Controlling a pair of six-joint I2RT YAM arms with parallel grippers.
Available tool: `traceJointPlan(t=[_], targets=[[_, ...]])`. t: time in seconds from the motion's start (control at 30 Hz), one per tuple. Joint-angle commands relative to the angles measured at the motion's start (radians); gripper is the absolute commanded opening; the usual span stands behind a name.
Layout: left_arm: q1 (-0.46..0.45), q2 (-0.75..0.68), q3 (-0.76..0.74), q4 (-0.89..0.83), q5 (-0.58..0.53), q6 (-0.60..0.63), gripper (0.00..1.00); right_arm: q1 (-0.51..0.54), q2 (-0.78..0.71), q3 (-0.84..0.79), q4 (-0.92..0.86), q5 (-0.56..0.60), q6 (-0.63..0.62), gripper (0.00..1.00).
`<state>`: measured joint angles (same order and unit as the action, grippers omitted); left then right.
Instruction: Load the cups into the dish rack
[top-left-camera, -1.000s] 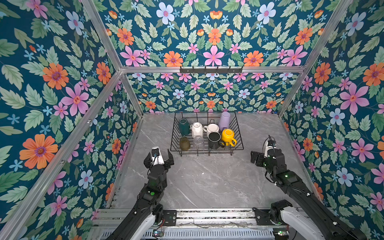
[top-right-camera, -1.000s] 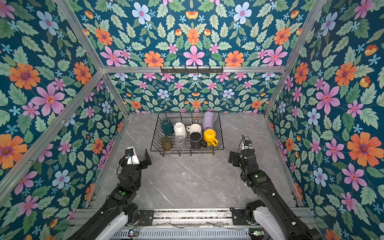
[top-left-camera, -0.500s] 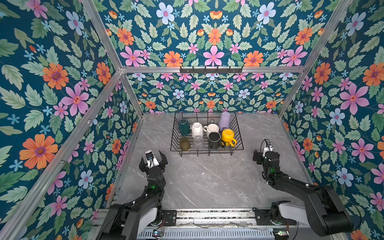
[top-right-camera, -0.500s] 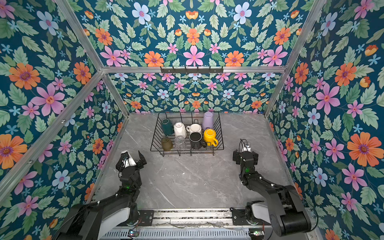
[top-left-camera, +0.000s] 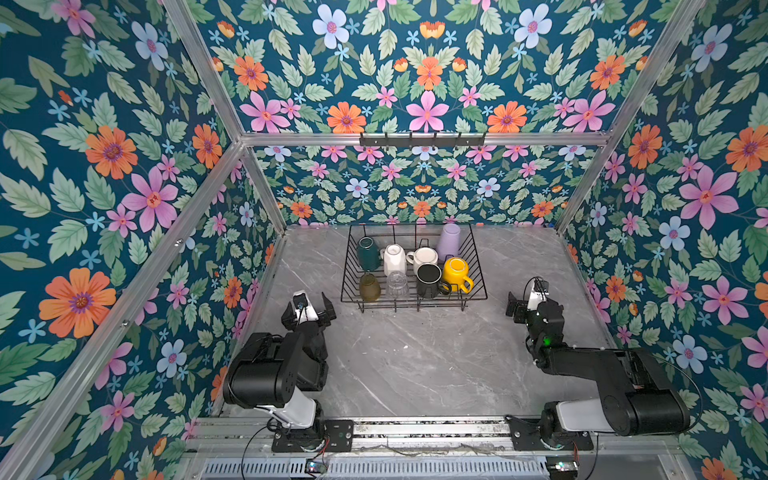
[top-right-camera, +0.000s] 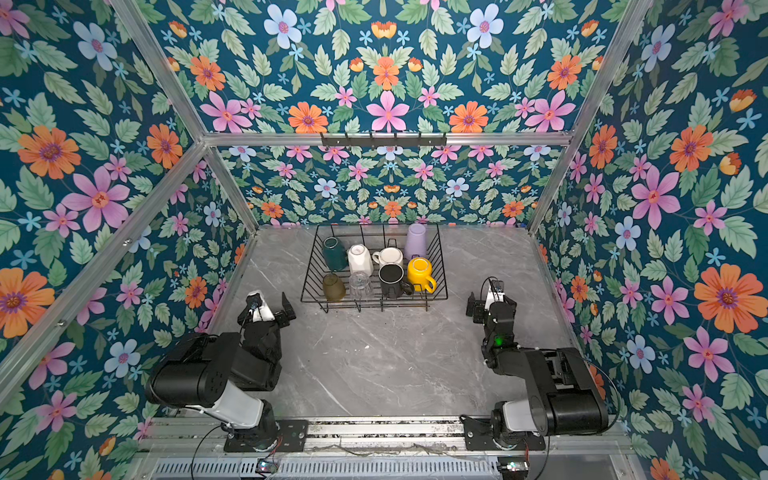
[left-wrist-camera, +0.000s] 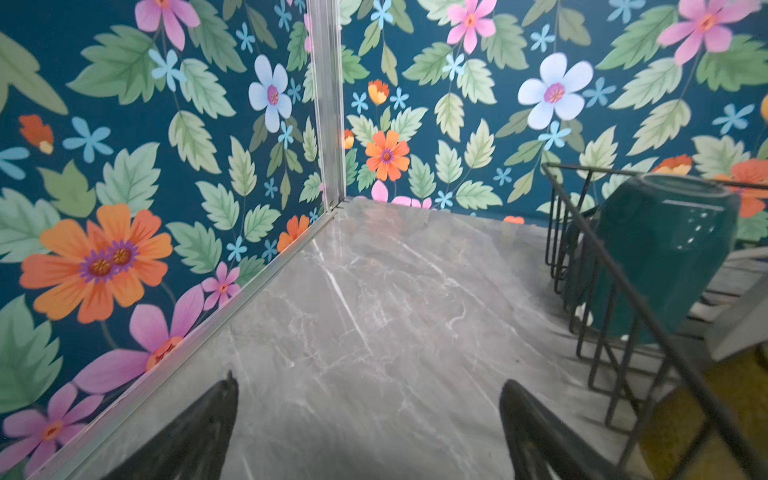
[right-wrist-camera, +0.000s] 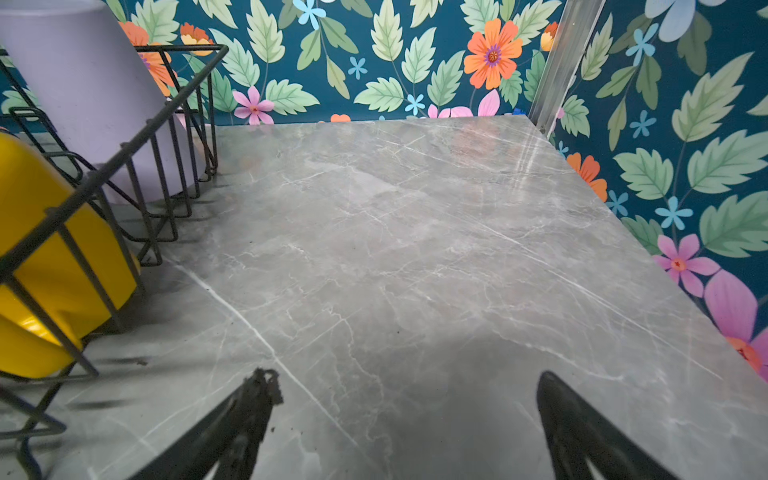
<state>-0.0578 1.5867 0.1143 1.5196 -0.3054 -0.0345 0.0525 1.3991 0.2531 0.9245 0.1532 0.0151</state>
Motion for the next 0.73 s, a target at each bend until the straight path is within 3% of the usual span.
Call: traceJointPlan(t=[0.0,0.07,0.13,0.37,0.47,0.57,0.7], targets=[[0.002,0.063,0.043,0.047,0.056,0.034,1.00,-0.008,0.017,0.004,0.047,-0.028,-0.005,0.99],[0.003,0.003,0.082,-0.145,0.049,0.004,1.00,-0.009,0.059,-0.002,0.120,-0.028,-0.007,0.99],[0.003,0.039,0.103,-0.110,0.039,0.023,1.00,-0.009,0.035,0.007,0.053,-0.029,-0.002,0.99],[0.002,0.032,0.154,-0.223,0.051,0.026,1.00,-0.009,0.039,0.006,0.061,-0.030,-0.003,0.99],[0.000,0.032,0.118,-0.153,0.054,0.034,1.00,-0.010,0.040,0.005,0.067,-0.028,-0.004,0.99],[0.005,0.029,0.162,-0.246,0.062,0.013,1.00,-0.009,0.041,0.005,0.068,-0.028,-0.004,0.99],[0.010,0.029,0.154,-0.226,0.069,0.020,1.00,-0.010,0.041,0.006,0.065,-0.028,-0.004,0.99]])
